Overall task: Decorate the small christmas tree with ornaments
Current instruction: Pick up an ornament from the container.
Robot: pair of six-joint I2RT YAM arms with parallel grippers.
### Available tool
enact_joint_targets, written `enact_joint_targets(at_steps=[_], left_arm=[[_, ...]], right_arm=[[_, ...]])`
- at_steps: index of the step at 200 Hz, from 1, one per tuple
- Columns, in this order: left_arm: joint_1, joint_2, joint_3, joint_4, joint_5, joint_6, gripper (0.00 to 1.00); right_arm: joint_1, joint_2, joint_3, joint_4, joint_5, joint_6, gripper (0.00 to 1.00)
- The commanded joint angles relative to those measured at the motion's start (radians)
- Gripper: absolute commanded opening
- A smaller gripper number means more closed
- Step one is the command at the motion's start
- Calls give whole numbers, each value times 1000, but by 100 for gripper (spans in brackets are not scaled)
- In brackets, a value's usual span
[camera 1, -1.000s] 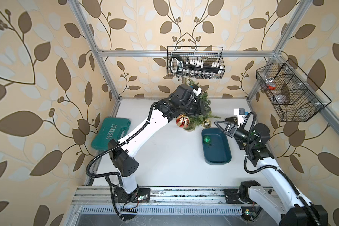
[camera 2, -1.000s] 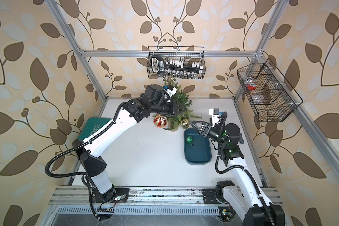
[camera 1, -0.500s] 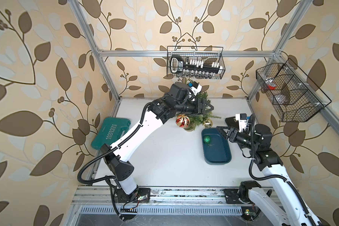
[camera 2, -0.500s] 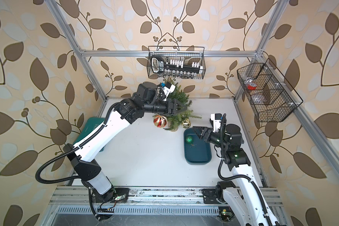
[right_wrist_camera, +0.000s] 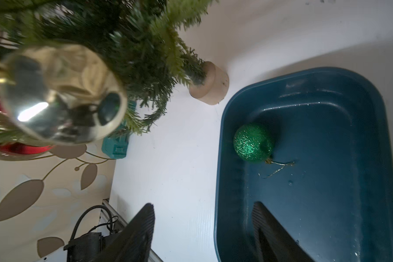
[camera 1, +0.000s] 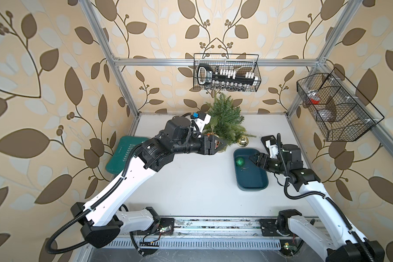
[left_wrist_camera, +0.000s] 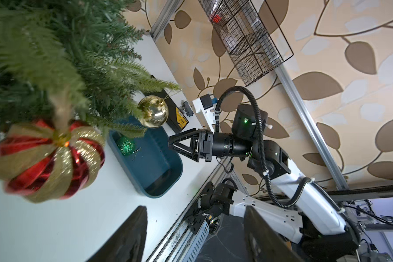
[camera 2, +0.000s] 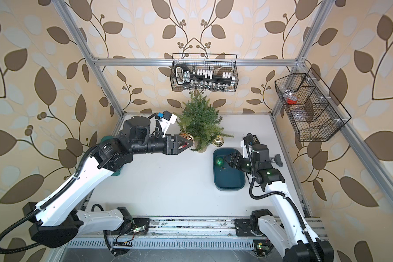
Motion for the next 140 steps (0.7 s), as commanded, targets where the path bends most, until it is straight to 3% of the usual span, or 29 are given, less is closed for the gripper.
enact_joint_targets(at_steps=[1,63,140], left_arm=[[-3,-98,-96,-33,-108,26,70],[-2,-357,-388,-104,-297,-76,75],[0,-375,-471,-110,-328,-120,76]], right_arm=[[44,62,30,-8,83,-24,68],[50,255,19,126,119,-2,69],[76,455,43,227,135,-1,70]])
